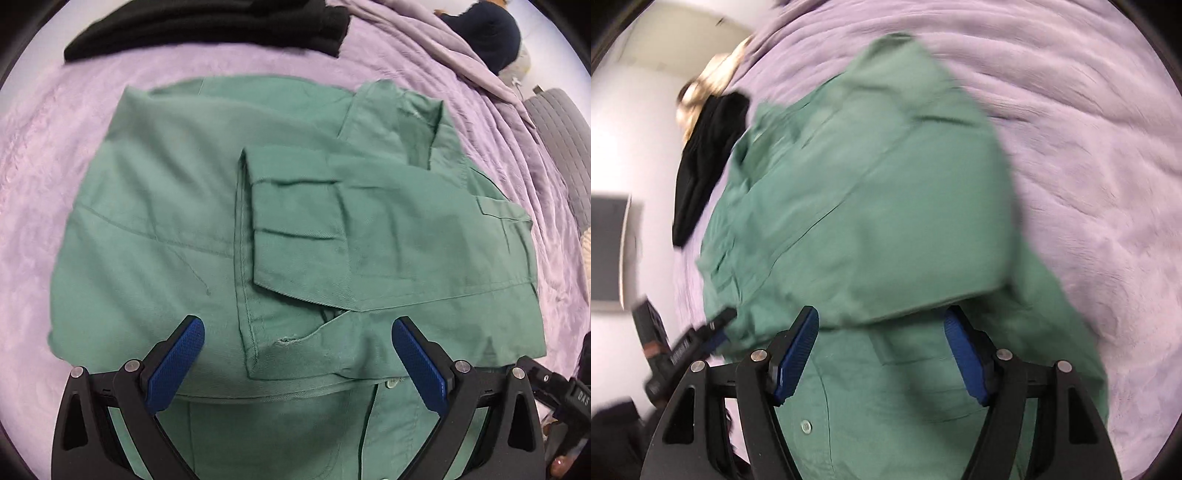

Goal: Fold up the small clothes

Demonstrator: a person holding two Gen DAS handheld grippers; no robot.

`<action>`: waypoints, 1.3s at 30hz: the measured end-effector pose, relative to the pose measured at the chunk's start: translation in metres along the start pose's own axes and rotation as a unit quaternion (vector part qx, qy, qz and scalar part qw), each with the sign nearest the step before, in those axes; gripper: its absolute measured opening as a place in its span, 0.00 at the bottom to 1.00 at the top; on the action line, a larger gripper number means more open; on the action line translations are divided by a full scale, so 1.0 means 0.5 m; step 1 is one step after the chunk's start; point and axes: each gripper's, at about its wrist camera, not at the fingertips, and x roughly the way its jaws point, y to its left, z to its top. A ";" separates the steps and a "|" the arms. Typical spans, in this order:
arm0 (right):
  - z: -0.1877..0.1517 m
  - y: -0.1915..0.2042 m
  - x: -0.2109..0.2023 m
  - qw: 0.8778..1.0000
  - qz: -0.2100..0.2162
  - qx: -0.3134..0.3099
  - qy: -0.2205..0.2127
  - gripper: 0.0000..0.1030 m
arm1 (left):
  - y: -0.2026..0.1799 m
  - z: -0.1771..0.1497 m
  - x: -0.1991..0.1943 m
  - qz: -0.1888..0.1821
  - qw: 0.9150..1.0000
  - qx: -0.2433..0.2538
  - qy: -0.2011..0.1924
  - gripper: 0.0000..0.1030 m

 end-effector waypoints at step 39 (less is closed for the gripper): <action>0.061 -0.171 -0.036 0.990 0.115 0.079 0.000 0.51 | -0.604 0.164 0.041 -0.006 0.957 0.287 -0.049 0.95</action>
